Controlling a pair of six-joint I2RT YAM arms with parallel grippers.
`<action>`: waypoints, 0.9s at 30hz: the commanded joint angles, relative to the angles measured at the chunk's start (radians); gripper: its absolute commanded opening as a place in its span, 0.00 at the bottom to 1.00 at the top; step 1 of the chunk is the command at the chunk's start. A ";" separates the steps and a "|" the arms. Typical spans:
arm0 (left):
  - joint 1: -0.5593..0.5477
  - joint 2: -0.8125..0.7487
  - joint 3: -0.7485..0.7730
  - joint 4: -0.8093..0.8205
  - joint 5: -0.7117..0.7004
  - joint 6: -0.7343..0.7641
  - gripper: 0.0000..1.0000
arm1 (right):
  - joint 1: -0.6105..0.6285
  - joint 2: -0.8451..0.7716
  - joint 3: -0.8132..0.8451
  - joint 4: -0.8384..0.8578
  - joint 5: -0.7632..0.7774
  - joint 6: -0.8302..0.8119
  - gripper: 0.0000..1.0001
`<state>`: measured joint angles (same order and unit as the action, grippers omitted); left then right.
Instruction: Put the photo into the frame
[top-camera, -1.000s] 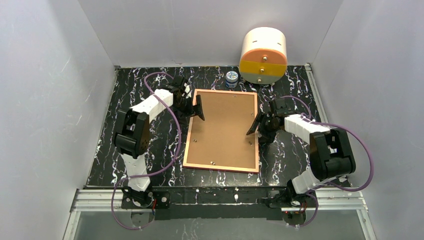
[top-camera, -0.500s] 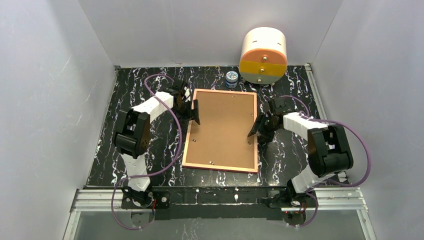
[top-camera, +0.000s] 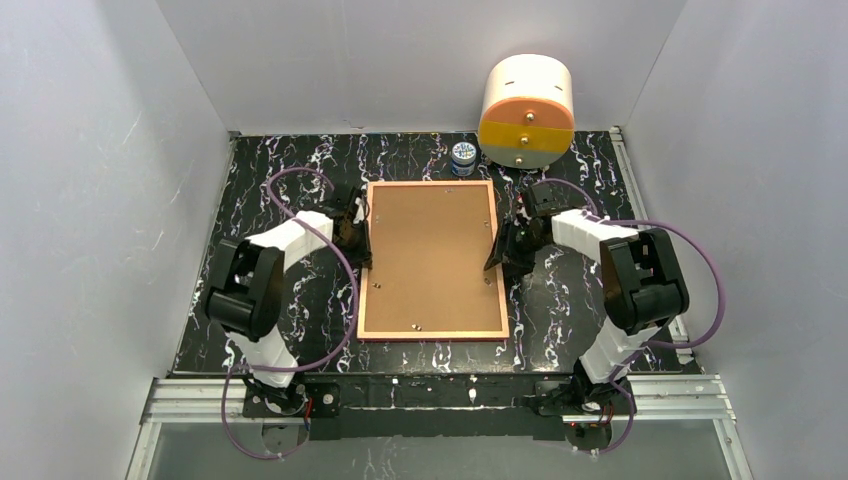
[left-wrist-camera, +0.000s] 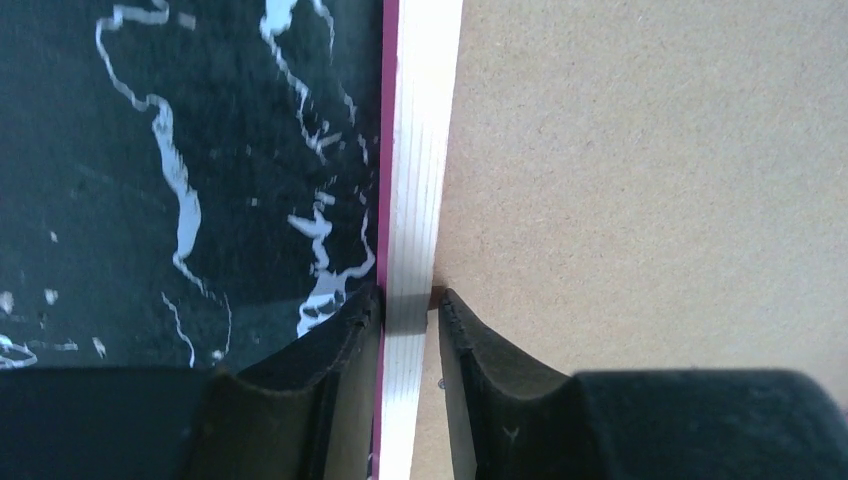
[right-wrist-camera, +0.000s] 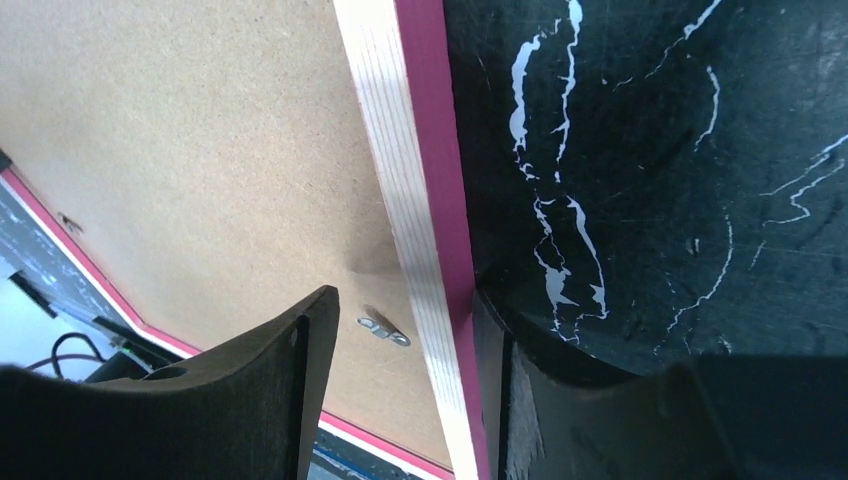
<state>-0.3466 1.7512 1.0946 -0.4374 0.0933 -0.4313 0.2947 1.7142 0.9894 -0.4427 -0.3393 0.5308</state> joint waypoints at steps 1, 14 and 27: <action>-0.017 -0.102 -0.077 0.036 0.034 -0.046 0.24 | 0.028 -0.016 0.112 -0.033 0.060 0.018 0.60; -0.010 -0.185 -0.141 0.086 0.150 -0.108 0.37 | 0.142 -0.080 0.182 -0.001 -0.124 0.078 0.60; 0.002 -0.280 -0.262 0.105 0.183 -0.139 0.35 | 0.490 0.198 0.318 0.119 -0.168 0.156 0.50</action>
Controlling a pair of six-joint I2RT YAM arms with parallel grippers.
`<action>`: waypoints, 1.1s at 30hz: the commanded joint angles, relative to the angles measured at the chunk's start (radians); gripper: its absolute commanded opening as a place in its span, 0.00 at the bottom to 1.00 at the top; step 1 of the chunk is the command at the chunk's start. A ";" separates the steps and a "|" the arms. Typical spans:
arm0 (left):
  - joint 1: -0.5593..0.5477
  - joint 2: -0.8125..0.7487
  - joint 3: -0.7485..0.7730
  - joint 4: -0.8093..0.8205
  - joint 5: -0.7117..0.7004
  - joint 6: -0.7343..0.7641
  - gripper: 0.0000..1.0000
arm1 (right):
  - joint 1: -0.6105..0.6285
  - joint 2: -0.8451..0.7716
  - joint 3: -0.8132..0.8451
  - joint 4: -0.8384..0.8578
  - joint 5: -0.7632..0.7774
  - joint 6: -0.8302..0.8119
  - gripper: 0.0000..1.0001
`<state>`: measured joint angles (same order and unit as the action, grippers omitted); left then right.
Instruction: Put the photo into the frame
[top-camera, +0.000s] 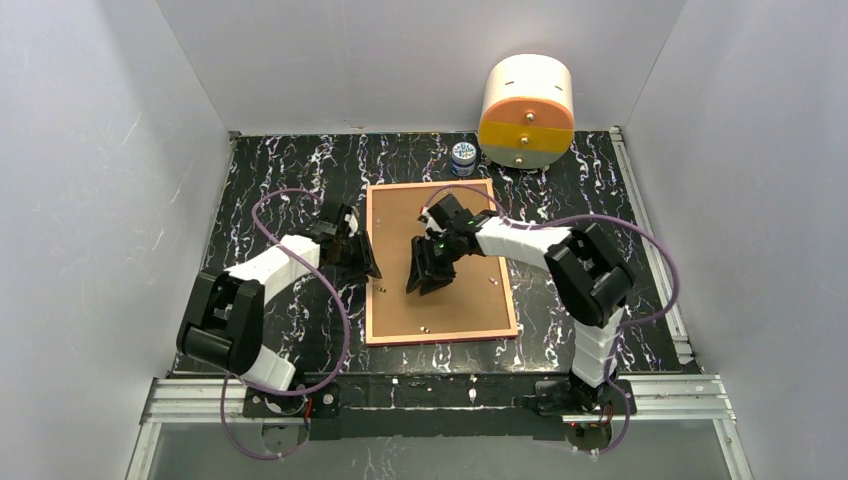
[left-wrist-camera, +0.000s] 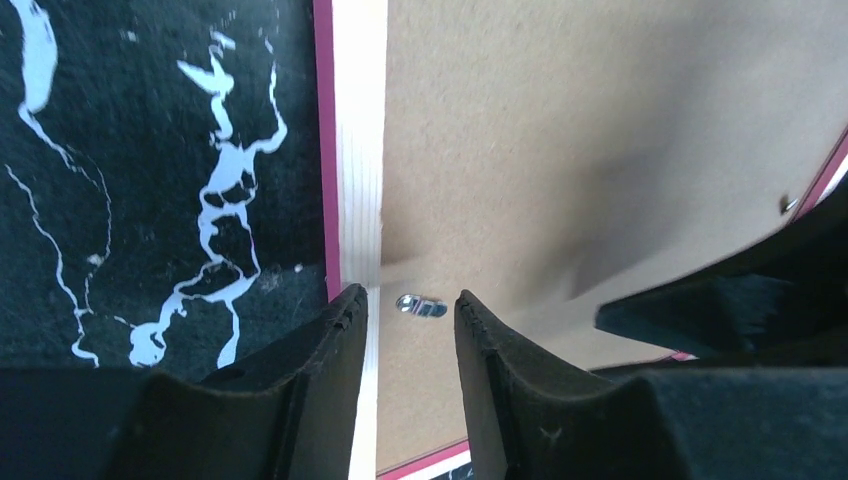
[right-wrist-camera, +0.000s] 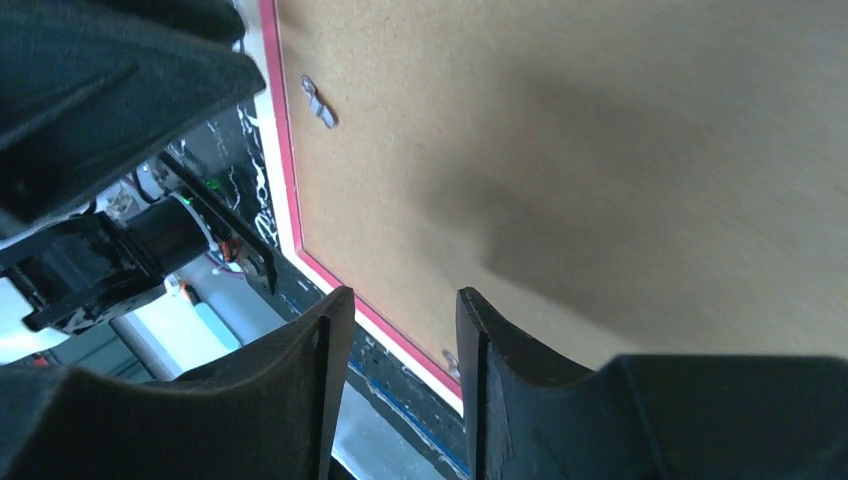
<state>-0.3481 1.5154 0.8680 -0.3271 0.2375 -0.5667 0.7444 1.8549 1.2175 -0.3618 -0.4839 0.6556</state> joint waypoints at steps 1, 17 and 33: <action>0.004 -0.050 -0.039 -0.008 0.042 0.006 0.35 | 0.053 0.078 0.108 0.029 -0.022 0.030 0.48; 0.000 -0.142 -0.227 0.222 0.286 -0.146 0.17 | 0.104 0.024 0.038 0.133 0.126 0.122 0.47; 0.000 -0.227 -0.102 -0.049 0.072 0.013 0.12 | 0.113 0.140 0.096 0.177 0.070 0.165 0.38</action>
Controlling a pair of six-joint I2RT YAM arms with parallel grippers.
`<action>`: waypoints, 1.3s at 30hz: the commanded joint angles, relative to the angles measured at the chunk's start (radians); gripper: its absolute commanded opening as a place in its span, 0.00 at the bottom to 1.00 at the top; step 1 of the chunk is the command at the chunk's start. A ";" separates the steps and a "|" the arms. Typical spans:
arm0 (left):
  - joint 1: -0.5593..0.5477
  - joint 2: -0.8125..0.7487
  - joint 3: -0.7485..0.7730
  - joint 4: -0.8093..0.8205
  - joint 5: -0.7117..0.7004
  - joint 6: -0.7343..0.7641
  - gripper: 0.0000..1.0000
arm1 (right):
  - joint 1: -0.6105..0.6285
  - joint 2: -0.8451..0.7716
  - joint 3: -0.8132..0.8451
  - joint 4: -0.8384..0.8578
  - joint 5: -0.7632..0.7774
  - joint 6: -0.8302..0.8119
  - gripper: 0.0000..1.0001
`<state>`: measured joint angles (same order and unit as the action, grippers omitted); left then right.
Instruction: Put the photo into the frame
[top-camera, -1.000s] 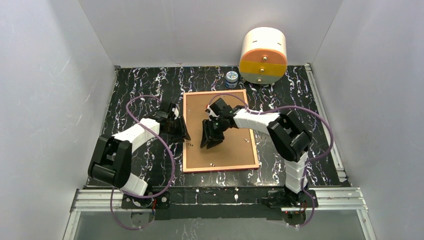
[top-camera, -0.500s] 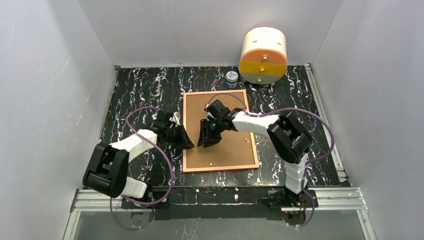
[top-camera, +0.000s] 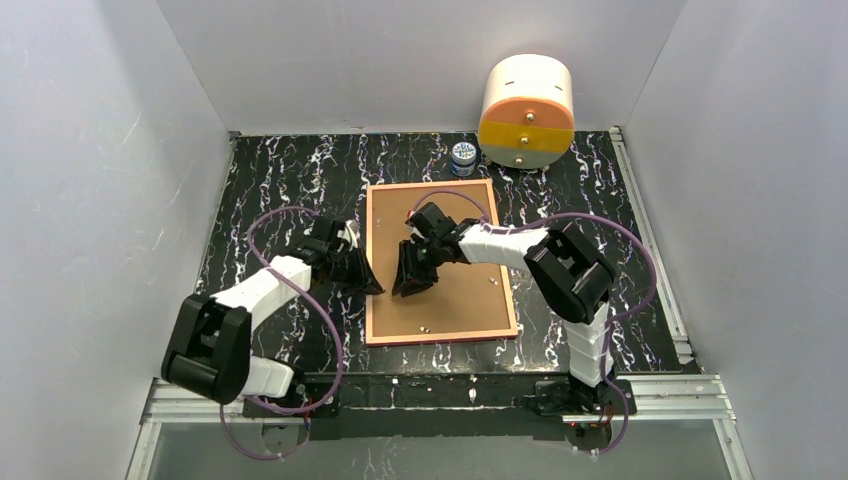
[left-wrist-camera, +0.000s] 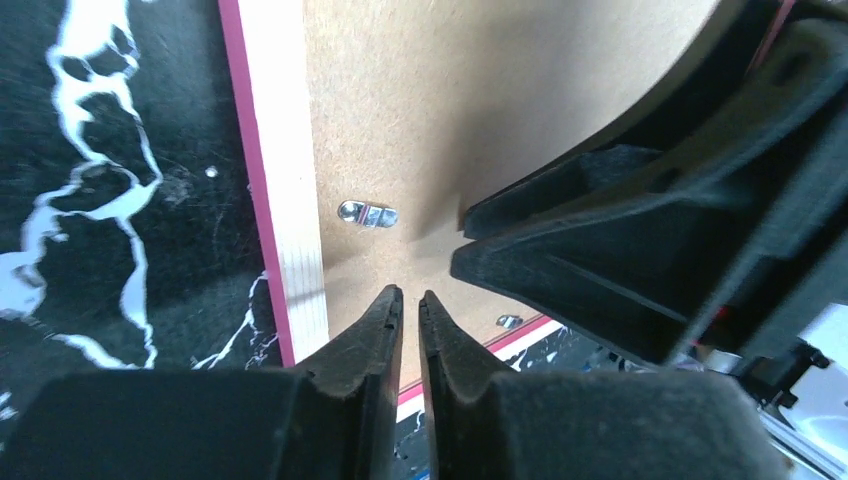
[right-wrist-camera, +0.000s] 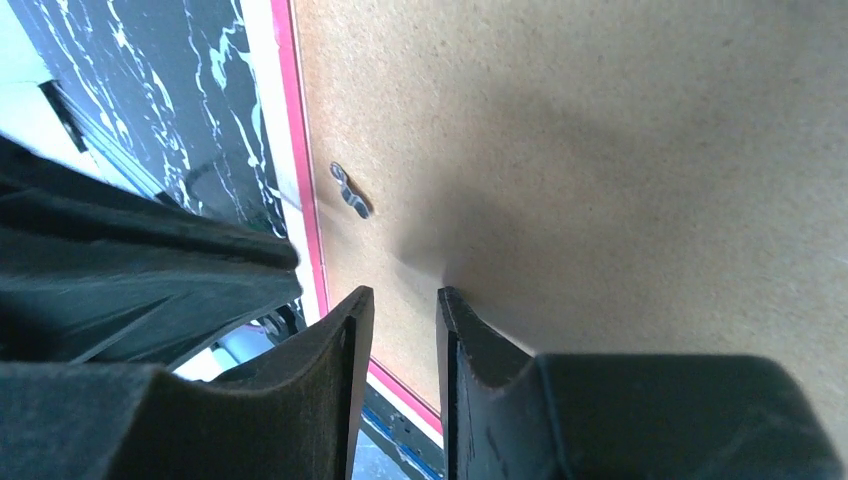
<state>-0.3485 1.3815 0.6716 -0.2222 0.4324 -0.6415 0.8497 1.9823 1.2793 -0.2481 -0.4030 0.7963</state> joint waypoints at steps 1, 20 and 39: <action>0.000 -0.103 0.106 -0.176 -0.156 0.093 0.14 | 0.009 0.017 0.037 0.067 -0.002 0.031 0.38; 0.001 0.008 0.018 -0.128 -0.144 0.082 0.14 | 0.030 0.157 0.168 0.013 -0.005 -0.023 0.28; 0.002 0.015 0.015 -0.147 -0.150 0.090 0.00 | 0.049 0.211 0.196 0.028 -0.052 -0.047 0.12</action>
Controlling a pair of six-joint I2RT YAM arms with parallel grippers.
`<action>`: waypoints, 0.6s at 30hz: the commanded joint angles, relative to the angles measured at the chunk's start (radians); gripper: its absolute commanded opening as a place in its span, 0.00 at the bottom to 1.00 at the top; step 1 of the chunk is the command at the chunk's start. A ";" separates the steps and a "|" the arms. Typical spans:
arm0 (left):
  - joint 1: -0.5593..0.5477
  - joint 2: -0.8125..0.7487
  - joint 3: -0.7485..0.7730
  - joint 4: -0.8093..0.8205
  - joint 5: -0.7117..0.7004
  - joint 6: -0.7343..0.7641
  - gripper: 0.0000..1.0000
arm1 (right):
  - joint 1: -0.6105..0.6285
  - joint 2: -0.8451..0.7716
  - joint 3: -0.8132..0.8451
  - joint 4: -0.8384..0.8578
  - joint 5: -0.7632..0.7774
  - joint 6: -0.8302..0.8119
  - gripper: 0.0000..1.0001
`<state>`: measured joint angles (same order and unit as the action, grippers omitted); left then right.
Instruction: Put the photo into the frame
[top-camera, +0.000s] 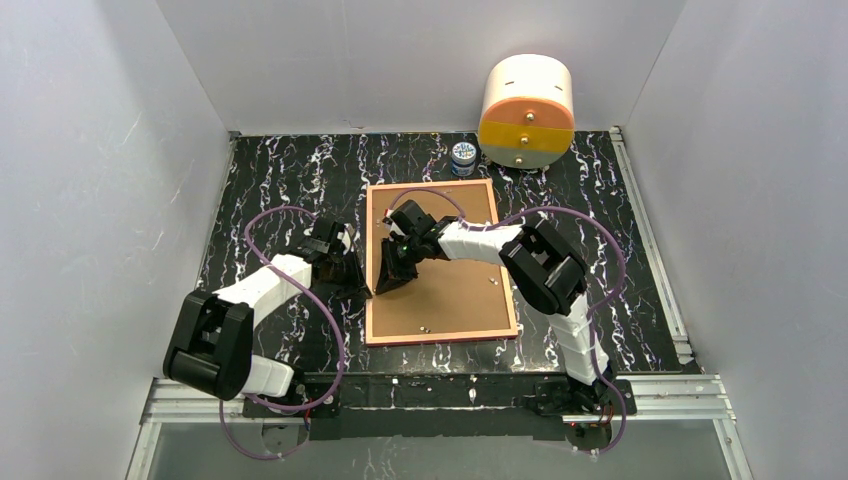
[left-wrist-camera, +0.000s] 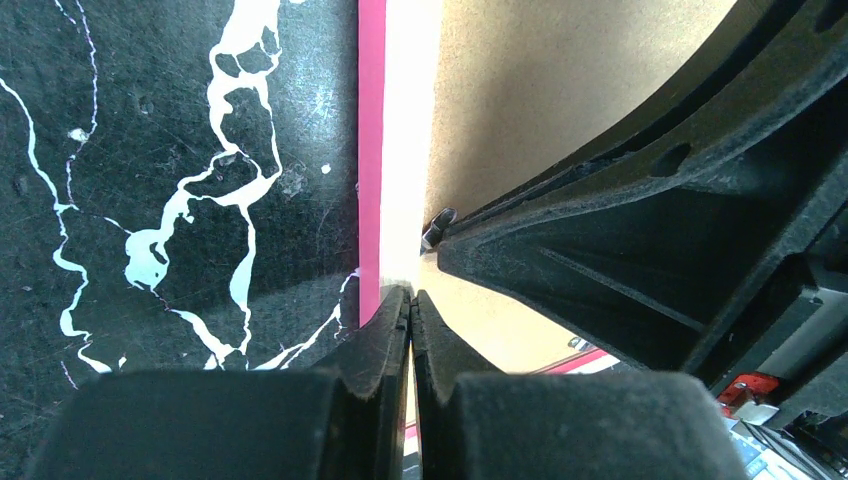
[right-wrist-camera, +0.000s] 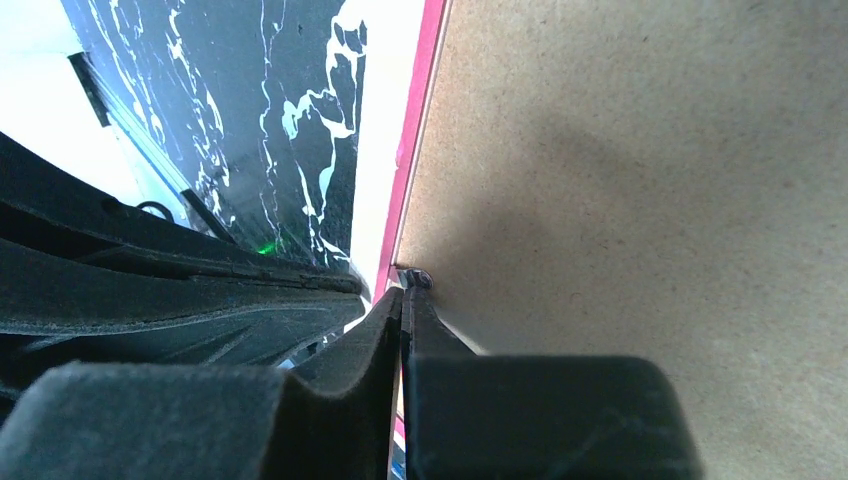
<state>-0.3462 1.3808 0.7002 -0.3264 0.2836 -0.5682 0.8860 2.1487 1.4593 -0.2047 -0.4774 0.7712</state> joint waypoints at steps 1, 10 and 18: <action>0.000 0.016 -0.012 -0.046 -0.003 0.019 0.00 | 0.012 0.046 0.016 -0.011 0.022 -0.020 0.11; -0.001 0.014 -0.015 -0.053 -0.009 0.017 0.00 | 0.012 0.043 -0.019 0.058 0.052 0.003 0.10; -0.001 0.004 0.007 -0.059 -0.010 0.012 0.00 | 0.011 -0.036 -0.059 0.139 0.071 -0.023 0.13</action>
<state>-0.3462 1.3808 0.7002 -0.3275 0.2836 -0.5655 0.8848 2.1506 1.4414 -0.1539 -0.4923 0.7826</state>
